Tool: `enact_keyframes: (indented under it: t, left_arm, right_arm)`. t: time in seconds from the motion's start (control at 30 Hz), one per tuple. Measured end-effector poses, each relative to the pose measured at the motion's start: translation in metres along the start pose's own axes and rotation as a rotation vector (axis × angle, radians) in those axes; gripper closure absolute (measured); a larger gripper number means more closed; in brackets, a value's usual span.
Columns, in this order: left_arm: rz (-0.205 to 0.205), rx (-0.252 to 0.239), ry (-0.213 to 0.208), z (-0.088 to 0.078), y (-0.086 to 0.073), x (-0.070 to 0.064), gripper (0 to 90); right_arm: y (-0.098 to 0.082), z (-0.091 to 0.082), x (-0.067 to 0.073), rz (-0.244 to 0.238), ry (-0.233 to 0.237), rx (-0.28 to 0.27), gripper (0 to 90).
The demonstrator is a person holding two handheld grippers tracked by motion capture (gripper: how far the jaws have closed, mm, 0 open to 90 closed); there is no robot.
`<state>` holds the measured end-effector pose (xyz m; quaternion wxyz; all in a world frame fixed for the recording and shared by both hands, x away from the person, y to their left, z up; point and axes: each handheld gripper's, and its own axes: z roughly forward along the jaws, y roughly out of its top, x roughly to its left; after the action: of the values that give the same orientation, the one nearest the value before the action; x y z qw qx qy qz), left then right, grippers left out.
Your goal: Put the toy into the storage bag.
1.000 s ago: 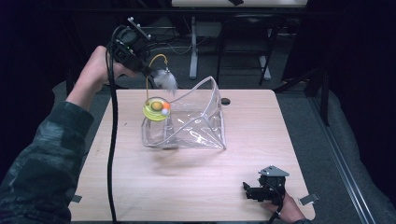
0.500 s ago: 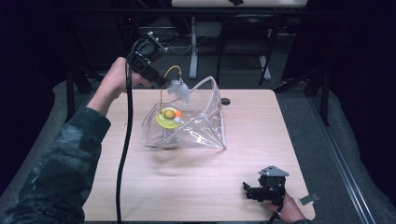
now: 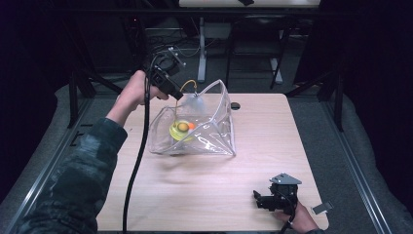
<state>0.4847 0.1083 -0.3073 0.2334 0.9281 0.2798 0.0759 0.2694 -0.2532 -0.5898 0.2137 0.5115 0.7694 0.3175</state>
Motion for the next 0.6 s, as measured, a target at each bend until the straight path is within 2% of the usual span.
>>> enact_keyframes:
  t: [0.4,0.6]
  left_arm:
    - [-0.01,0.044,-0.015,0.031,-0.004,0.002,87.7]
    - [-0.034,0.049,-0.011,0.043,-0.008,0.006,87.7]
  right_arm:
    - [0.0,0.0,0.0,0.002,0.002,0.0,0.0]
    - [0.0,0.0,0.0,0.004,0.006,-0.004,0.0]
